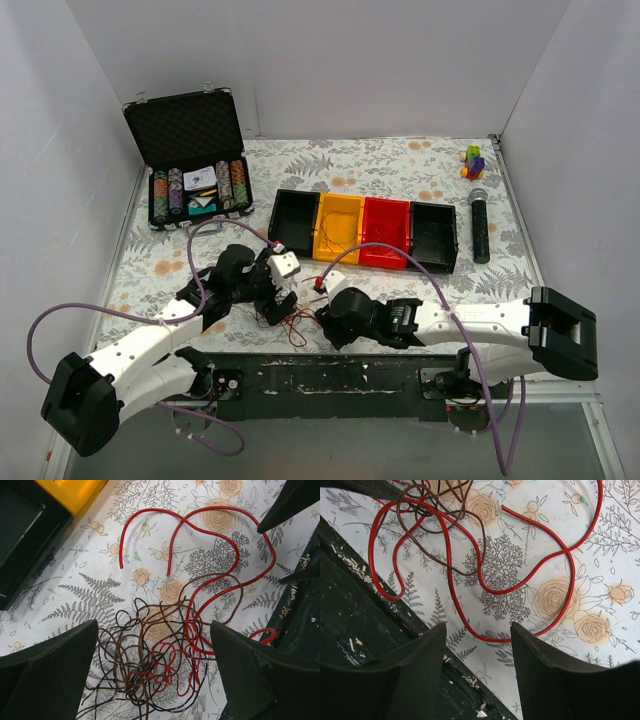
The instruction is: Untangle the cables
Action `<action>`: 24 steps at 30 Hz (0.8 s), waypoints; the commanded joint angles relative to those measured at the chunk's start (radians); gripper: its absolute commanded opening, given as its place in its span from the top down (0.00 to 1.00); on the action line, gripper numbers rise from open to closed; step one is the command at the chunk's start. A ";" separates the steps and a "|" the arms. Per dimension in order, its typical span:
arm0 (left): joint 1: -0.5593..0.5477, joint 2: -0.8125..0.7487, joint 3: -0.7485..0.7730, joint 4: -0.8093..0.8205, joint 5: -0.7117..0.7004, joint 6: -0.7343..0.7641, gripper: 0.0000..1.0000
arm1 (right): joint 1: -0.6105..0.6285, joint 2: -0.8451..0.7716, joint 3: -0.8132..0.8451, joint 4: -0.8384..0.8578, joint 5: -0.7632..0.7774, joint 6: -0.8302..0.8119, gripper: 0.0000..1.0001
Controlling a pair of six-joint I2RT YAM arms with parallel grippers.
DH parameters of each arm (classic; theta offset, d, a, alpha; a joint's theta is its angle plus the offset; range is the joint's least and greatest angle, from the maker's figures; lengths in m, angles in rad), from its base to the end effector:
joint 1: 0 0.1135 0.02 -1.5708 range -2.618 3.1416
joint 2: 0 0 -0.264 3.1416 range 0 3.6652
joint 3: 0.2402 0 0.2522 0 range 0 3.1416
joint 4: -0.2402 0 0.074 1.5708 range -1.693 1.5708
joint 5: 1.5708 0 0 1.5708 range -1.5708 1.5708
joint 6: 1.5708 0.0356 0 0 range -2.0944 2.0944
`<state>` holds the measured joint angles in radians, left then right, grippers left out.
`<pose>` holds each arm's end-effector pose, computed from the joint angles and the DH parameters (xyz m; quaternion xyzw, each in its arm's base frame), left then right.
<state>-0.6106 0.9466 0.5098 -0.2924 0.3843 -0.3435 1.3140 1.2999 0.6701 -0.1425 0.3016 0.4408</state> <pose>0.1503 -0.1215 0.2072 0.1966 0.8776 -0.3390 0.2762 0.0763 0.2488 0.1967 -0.3323 0.8501 0.2071 0.3521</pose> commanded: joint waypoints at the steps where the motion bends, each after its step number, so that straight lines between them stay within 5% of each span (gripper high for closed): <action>1: 0.003 0.007 -0.005 0.030 0.039 0.018 0.05 | 0.004 0.039 -0.003 0.090 -0.005 -0.007 0.41; 5: 0.003 0.003 -0.008 -0.008 0.077 0.050 0.14 | 0.004 0.073 0.003 0.116 0.008 0.006 0.64; 9: 0.003 -0.003 -0.027 -0.025 0.074 0.090 0.34 | 0.004 0.076 0.020 0.090 0.065 0.033 0.97; 24: 0.003 0.001 -0.159 -0.082 -0.122 0.253 1.00 | -0.004 -0.266 0.006 -0.227 0.272 0.240 0.99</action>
<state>-0.6106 0.9184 0.3744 -0.3504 0.3614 -0.1532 1.3132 1.1053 0.6704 -0.2157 0.4660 0.5705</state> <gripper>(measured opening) 0.061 0.023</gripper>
